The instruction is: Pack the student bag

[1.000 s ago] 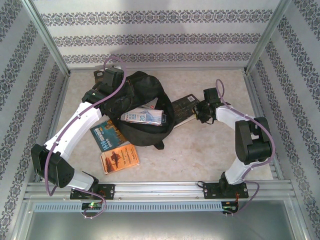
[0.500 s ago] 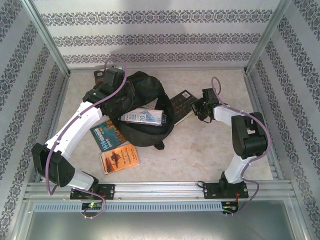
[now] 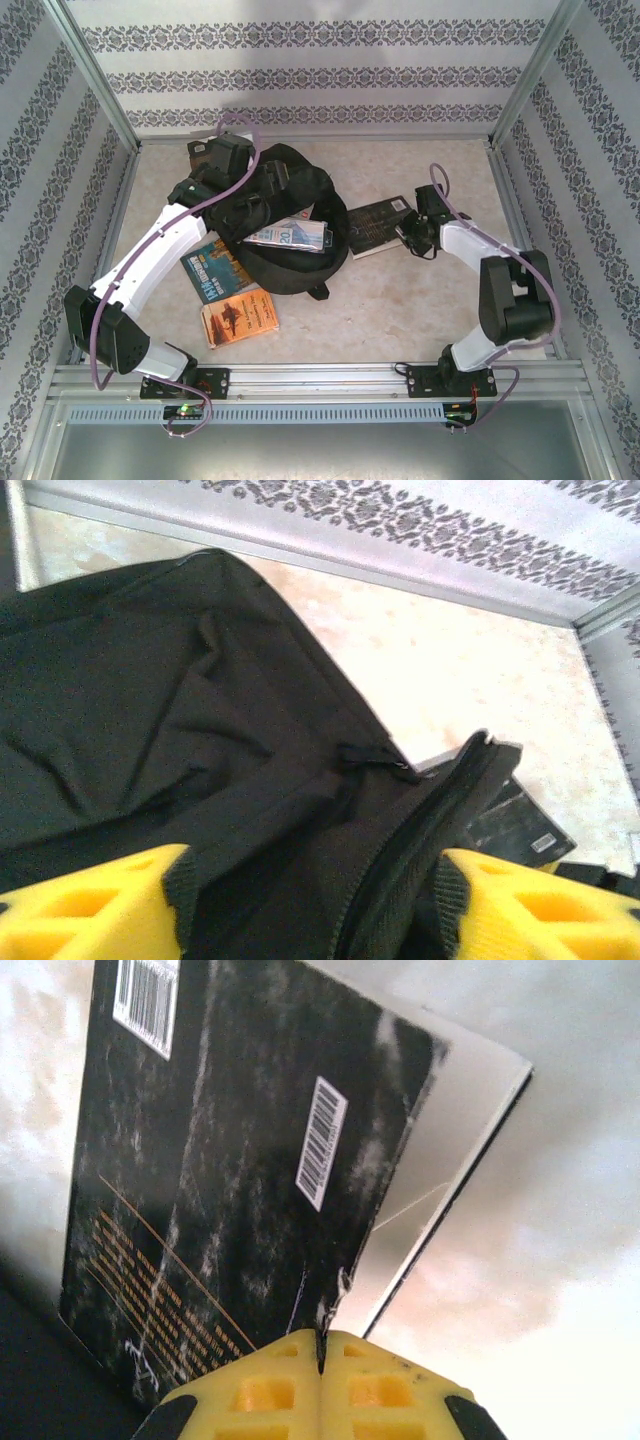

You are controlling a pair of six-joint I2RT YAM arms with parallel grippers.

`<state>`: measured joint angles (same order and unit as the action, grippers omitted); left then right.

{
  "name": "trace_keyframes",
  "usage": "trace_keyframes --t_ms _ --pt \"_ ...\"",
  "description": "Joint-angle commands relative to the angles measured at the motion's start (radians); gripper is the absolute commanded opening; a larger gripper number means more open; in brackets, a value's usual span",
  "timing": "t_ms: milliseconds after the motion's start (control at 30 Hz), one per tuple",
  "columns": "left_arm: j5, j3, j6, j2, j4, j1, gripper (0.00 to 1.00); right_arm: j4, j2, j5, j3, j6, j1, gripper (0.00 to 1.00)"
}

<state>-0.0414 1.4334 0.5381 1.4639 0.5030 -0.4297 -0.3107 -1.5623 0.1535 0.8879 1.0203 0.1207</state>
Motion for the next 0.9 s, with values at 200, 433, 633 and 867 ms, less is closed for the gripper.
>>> trace_keyframes --t_ms 200,433,633,867 --pt "0.035 0.342 -0.201 0.167 0.148 -0.189 0.74 -0.289 0.261 -0.072 -0.163 -0.083 -0.091 0.00" --pt "-0.068 0.602 -0.274 0.430 0.194 -0.329 0.72 -0.478 0.342 -0.198 -0.187 -0.103 -0.122 0.00" --pt "-0.176 0.790 -0.203 0.717 0.170 -0.412 0.70 -0.453 0.261 -0.132 -0.167 -0.095 -0.222 0.42" --pt "-0.192 0.926 -0.110 0.957 0.175 -0.447 0.71 -0.322 0.251 0.052 -0.185 -0.051 -0.269 0.67"
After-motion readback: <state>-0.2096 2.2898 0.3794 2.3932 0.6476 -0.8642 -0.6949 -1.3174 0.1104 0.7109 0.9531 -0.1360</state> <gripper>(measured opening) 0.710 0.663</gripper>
